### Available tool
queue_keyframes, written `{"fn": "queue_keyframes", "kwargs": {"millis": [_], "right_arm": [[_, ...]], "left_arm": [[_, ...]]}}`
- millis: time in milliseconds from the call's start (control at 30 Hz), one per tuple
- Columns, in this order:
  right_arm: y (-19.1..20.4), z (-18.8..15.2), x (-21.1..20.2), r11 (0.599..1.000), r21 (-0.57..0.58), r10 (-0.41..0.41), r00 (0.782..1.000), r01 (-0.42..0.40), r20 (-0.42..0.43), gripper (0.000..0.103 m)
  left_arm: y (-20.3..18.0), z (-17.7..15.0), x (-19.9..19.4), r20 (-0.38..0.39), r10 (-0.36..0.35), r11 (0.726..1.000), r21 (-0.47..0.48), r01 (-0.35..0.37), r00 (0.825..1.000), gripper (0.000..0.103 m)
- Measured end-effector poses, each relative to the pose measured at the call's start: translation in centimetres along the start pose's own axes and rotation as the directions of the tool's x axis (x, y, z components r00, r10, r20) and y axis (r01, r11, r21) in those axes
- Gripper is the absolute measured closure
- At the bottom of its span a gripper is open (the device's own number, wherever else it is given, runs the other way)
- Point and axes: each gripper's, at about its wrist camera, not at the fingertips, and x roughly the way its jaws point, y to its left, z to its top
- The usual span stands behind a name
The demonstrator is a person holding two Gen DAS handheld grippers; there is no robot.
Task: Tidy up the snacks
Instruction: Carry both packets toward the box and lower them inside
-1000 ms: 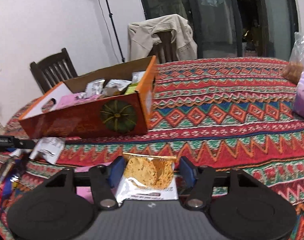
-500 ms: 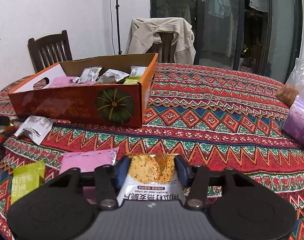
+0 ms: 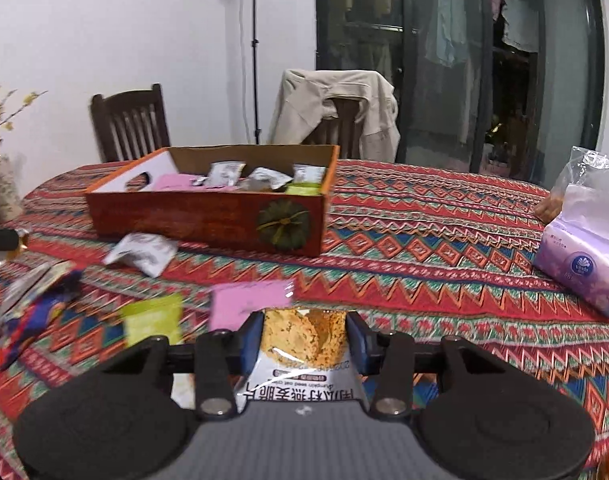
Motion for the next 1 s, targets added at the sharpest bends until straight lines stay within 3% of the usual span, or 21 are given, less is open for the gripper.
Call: {"fn": "queue_keyframes", "kwargs": {"millis": [267,600,800,1000], "right_arm": [[2.8,-1.4,-2.3,0.998,-0.033,0.048,0.999,-0.048,-0.004,0.059],[3.6,-1.4,-2.5,0.998,-0.044,0.052,0.999,-0.053,-0.011,0.059],[3.2,-0.4,-1.7,0.998,-0.043,0.055,0.998,-0.056,-0.01,0.059],[2.9,3.0,-0.5,0.994,-0.069,0.086,0.996,-0.084,0.03,0.059]], "left_arm": [[-1.1,-2.5,-1.1,-0.017,0.008,0.999,0.043,-0.007,1.0,0.061],[-1.6,-2.6,-0.9,-0.01,-0.003,0.998,0.062,0.003,1.0,0.061],[-1.7,-0.9,0.4,0.003,-0.01,0.996,0.086,0.01,1.0,0.061],[-2.0,2.9,2.8,0.035,-0.063,0.991,0.119,0.058,0.997,0.061]]}}
